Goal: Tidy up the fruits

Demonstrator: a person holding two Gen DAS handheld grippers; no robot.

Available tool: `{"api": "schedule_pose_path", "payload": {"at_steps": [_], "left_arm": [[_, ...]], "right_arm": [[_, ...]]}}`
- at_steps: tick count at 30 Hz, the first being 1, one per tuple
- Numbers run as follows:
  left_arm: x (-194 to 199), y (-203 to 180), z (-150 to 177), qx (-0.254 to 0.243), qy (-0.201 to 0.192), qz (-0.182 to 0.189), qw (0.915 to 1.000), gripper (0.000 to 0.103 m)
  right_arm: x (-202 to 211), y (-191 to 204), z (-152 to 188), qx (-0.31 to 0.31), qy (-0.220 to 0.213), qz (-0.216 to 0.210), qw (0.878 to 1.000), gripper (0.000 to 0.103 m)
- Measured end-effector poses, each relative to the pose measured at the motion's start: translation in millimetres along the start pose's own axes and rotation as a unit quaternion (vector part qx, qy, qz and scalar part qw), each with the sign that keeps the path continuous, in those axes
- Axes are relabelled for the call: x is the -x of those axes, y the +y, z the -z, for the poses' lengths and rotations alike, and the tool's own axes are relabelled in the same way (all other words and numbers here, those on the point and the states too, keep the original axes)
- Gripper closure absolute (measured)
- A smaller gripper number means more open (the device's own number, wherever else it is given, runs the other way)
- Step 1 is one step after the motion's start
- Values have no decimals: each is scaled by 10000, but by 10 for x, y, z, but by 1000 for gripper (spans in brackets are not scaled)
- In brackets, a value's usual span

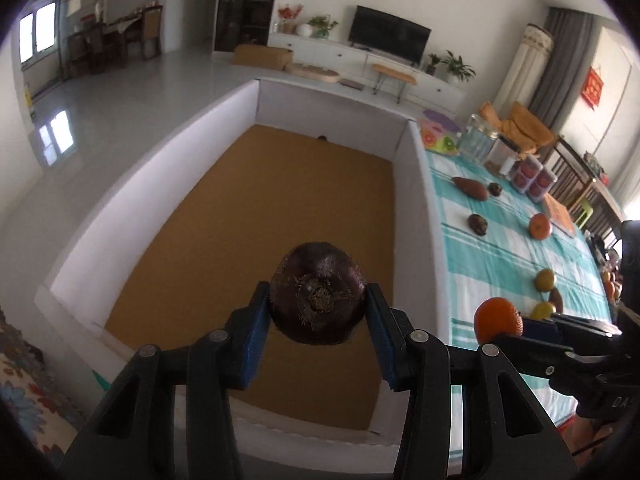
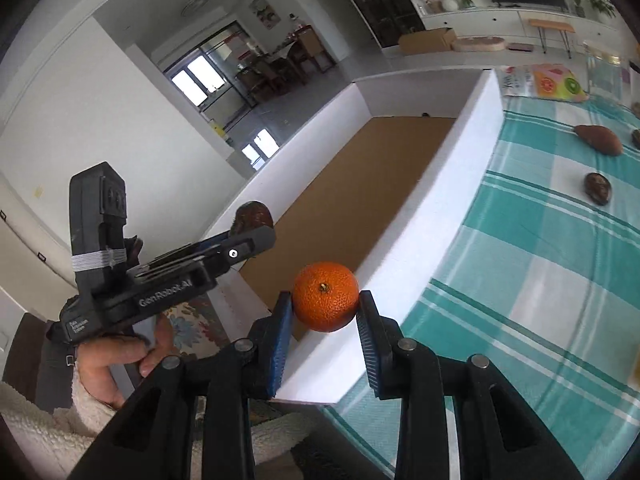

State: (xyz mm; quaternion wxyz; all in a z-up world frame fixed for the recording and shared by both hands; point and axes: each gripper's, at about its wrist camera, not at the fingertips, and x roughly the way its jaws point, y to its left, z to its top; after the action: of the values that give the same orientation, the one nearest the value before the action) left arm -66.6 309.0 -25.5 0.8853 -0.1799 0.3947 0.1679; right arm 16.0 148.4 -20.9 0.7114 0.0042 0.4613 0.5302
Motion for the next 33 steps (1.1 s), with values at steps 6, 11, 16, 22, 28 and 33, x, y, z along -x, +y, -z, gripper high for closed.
{"api": "schedule_pose_path", "payload": {"at_steps": [6, 11, 16, 22, 28, 33], "left_arm": [[-73, 145, 33, 166, 5, -439, 9989, 22], [-45, -118, -48, -25, -255, -95, 9996, 21], [57, -802, 27, -598, -276, 932, 9935, 21], [-324, -1901, 408, -1470, 363, 1890, 9702, 21], [-1217, -2542, 595, -1829, 676, 1489, 9694, 21], [-1671, -2800, 475, -1977, 477, 1235, 9713, 21]], "right_arm": [[80, -16, -164, -154, -272, -23, 9995, 51], [743, -448, 48, -395, -827, 580, 9941, 44], [1489, -1316, 698, -1119, -1522, 2116, 9589, 21], [2175, -2628, 1682, -2646, -1437, 4108, 8605, 21], [2524, -3384, 1967, -3356, -1127, 4631, 8125, 8], [2402, -3754, 1738, -2768, -855, 5172, 8054, 4]]}}
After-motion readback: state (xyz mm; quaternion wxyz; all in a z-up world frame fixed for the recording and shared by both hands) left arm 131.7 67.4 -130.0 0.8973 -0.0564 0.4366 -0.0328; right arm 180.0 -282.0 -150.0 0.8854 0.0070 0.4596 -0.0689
